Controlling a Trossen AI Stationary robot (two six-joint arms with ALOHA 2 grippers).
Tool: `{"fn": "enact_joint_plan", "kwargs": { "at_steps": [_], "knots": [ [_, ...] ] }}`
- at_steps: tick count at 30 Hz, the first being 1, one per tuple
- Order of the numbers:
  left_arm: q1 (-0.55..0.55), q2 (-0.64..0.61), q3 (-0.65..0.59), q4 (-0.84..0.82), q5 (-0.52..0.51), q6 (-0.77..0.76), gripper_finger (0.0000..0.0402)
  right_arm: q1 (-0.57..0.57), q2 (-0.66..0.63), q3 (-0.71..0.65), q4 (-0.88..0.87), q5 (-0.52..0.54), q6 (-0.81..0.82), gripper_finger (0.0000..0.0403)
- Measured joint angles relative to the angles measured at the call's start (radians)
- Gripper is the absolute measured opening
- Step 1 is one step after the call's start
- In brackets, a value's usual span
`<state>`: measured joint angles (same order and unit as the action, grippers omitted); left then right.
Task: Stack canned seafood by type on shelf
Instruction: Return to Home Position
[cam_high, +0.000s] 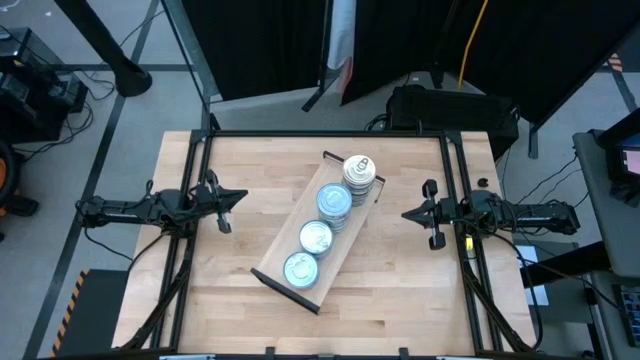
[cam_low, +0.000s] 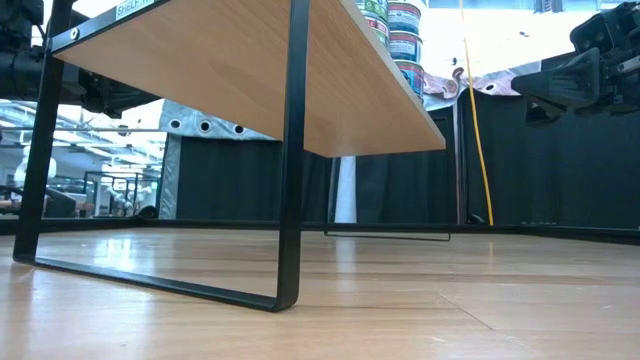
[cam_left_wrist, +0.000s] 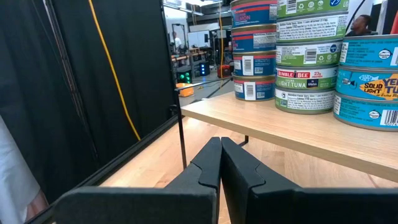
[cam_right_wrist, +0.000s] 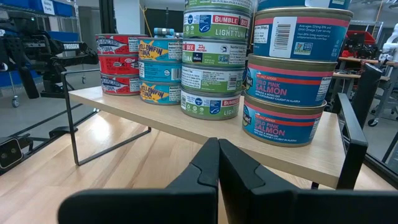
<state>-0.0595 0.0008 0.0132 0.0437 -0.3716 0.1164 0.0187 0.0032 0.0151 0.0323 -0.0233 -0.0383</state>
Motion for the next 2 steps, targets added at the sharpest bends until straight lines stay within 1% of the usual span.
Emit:
{"fn": "enact_joint_plan", "kwargs": {
  "at_steps": [2],
  "knots": [
    [0.0,0.0,0.0,0.0,0.0,0.0,0.0013,0.0,0.0,0.0,0.0,0.0,0.0,0.0]
  ]
}}
